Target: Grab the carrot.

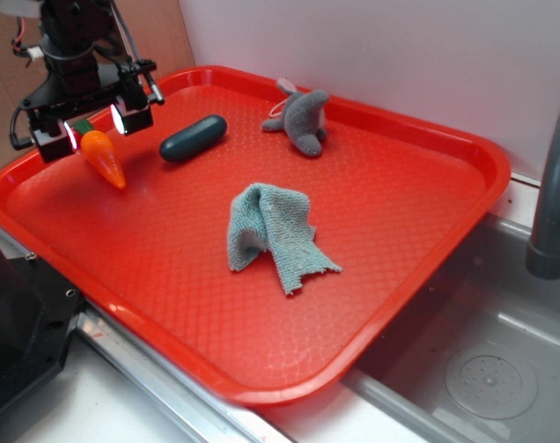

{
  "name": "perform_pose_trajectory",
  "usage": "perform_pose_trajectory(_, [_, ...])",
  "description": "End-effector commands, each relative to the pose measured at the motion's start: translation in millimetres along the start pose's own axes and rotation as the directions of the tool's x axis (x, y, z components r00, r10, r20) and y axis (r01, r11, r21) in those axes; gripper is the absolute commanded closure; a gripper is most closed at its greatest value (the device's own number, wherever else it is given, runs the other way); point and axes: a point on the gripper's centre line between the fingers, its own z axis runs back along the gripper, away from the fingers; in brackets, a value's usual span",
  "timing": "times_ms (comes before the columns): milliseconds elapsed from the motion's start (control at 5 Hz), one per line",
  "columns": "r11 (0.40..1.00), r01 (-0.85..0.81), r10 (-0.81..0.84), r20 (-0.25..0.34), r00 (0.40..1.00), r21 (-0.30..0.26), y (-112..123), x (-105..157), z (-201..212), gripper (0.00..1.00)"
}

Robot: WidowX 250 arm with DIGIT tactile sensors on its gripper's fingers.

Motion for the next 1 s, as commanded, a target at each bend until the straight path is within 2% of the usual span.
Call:
perform_pose_trajectory(0, [0.999, -0.026, 0.027, 0.031, 0.999, -0.040, 5, 3, -11, 0.00])
perform_pose_trajectory(200, [0.996, 0.001, -0.003, -0.024, 1.000, -0.089, 1, -4, -17, 0.07])
perform_pose_trajectory(400, [0.996, -0.033, 0.033, 0.007, 0.999, -0.085, 0, -10, -18, 1.00])
perform_pose_trajectory(600, [0.993, -0.059, 0.060, 0.012, 0.998, -0.098, 2, -12, -18, 1.00])
perform_pose_trajectory(800, [0.994, -0.002, 0.000, -0.021, 1.000, -0.112, -1, -13, -16, 1.00])
